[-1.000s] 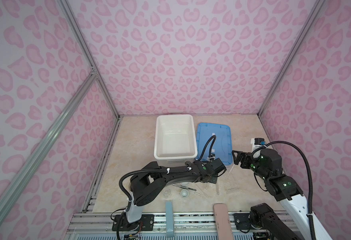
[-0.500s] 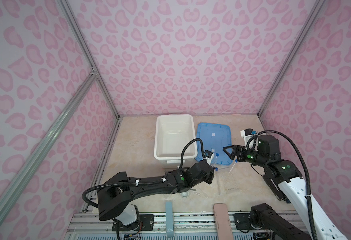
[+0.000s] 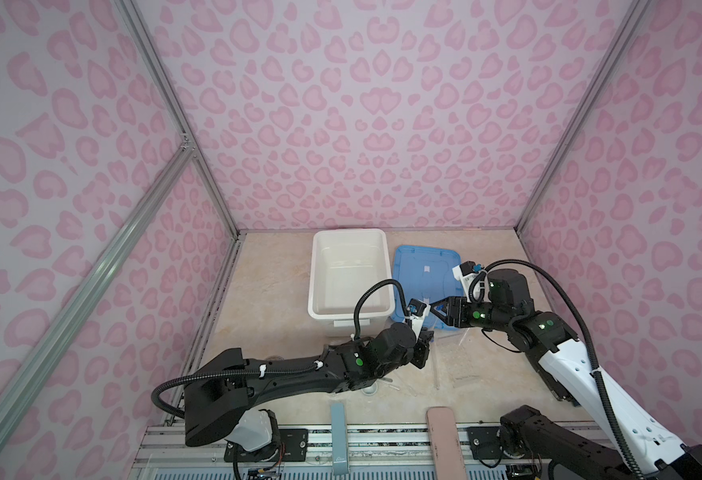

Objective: Organize the chemistry lab equipment
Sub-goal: 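Lift the second tube toward the right gripper while the right gripper grasps its cap, then pull the blue cap off the tube with the right gripper, moving away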

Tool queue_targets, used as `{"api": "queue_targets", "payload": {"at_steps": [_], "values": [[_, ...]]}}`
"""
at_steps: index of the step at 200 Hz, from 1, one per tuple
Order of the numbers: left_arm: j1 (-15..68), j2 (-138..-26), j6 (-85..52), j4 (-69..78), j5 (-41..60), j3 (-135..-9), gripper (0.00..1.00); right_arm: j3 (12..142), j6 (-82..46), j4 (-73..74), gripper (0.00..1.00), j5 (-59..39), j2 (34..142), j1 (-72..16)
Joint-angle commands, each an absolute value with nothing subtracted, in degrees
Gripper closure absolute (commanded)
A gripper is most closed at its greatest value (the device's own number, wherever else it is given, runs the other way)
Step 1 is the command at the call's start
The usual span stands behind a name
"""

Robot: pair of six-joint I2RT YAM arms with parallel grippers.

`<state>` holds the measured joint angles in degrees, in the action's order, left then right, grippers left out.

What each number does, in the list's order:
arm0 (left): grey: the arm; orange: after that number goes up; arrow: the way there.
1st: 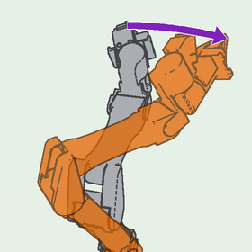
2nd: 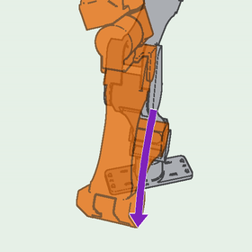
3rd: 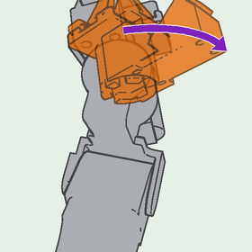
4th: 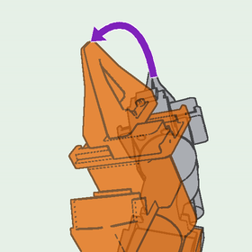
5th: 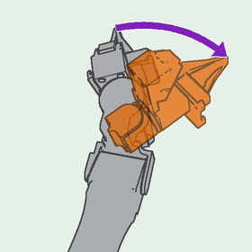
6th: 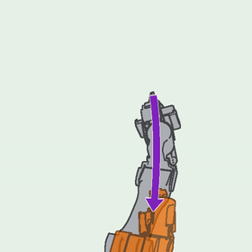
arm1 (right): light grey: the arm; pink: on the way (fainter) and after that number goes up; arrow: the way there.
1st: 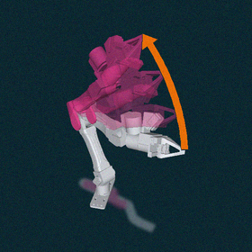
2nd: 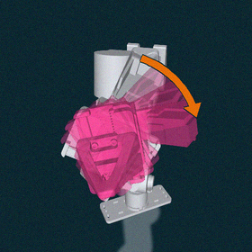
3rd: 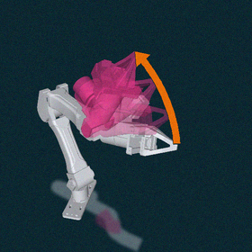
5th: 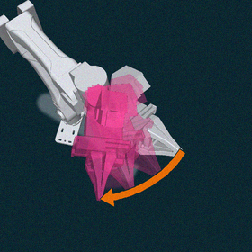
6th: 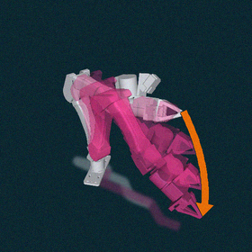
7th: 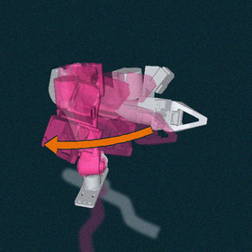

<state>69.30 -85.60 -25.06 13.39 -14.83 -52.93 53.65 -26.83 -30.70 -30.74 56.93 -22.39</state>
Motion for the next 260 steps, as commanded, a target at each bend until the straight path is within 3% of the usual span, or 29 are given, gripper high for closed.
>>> {"api": "queue_targets", "payload": {"at_steps": [1, 42, 118, 133, 149, 160, 213, 260], "values": [[69.54, -85.4, -24.28, 15.32, -15.25, -53.29, 0.81, 53.04, -28.02, -27.93, 0.59, -31.93, 56.73, -22.44], [69.87, -86.52, -24.28, 14.73, -15.17, -54.19, 0.81, 52.56, -27.95, -28.48, 0.72, -31.68, 56.53, -22.4], [70.13, -87.91, -24.85, 13.89, -16.43, -55.33, 0.79, 52.54, -27.42, -30.4, 0.85, -31.03, 55.84, -22.38], [70.11, -87.9, -24.89, 13.22, -16.26, -55.93, 0.65, 52.39, -26.78, -30.41, 0.85, -30.31, 55.4, -22.41], [70.13, -87.54, -25.37, 13.27, -14.98, -56.2, 0.23, 52.14, -25.27, -30.37, 0.85, -28.62, 54.34, -22.46], [70.07, -86.96, -26.83, 13.14, -14.55, -56.36, 0.0, 51.82, -23.95, -30.26, 0.85, -26.11, 53.04, -22.65], [70.07, -83.59, -36.46, 15.36, -10.58, -56.04, 0.02, 48.21, -17.98, -30.07, 0.85, -9.85, 44.48, -25.65], [70.11, -85.62, -44.14, 9.53, -11.03, -58.89, 0.02, 44.14, -20.66, -32.23, 0.86, 4.39, 36.05, -26.18]]}}
